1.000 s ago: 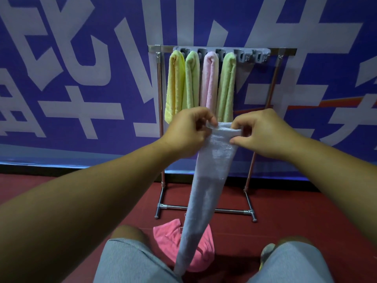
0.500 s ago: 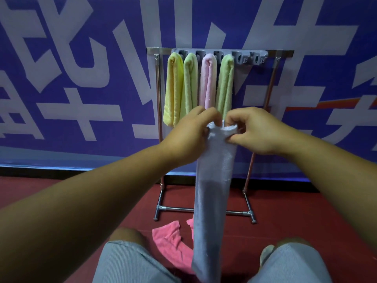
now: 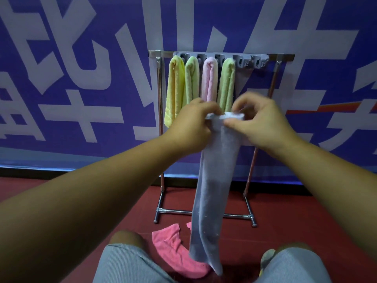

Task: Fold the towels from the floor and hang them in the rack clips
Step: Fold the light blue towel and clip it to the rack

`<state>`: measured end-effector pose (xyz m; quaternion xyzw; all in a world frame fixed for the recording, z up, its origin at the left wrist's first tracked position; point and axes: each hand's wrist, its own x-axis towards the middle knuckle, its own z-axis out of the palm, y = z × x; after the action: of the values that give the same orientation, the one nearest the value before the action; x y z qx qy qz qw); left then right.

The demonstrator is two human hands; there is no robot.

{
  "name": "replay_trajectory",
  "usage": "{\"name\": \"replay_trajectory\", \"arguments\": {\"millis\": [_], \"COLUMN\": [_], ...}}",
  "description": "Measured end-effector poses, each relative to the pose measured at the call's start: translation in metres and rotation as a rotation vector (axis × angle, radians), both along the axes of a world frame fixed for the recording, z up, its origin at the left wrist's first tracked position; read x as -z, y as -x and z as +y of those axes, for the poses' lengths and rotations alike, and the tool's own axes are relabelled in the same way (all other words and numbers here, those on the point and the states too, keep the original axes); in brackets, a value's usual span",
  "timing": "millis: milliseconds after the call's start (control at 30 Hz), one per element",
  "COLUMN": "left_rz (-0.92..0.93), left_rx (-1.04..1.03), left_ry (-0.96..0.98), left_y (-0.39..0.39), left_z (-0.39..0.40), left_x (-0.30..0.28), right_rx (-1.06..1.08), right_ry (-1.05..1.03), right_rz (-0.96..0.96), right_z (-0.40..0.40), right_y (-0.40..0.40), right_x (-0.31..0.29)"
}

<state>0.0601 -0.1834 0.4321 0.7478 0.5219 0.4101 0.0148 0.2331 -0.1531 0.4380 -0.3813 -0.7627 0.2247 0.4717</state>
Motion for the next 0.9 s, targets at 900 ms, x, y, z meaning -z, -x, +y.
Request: {"name": "replay_trajectory", "arguments": {"millis": [900], "left_rz": [-0.725], "left_rx": [0.212], "left_ry": [0.962], "left_y": [0.033], "left_z": [-0.012], "left_x": [0.204], "right_rx": [0.242], "right_ry": [0.442], "right_rz": [0.791], "right_z": [0.047], "right_y": [0.013], "right_x": [-0.006]}}
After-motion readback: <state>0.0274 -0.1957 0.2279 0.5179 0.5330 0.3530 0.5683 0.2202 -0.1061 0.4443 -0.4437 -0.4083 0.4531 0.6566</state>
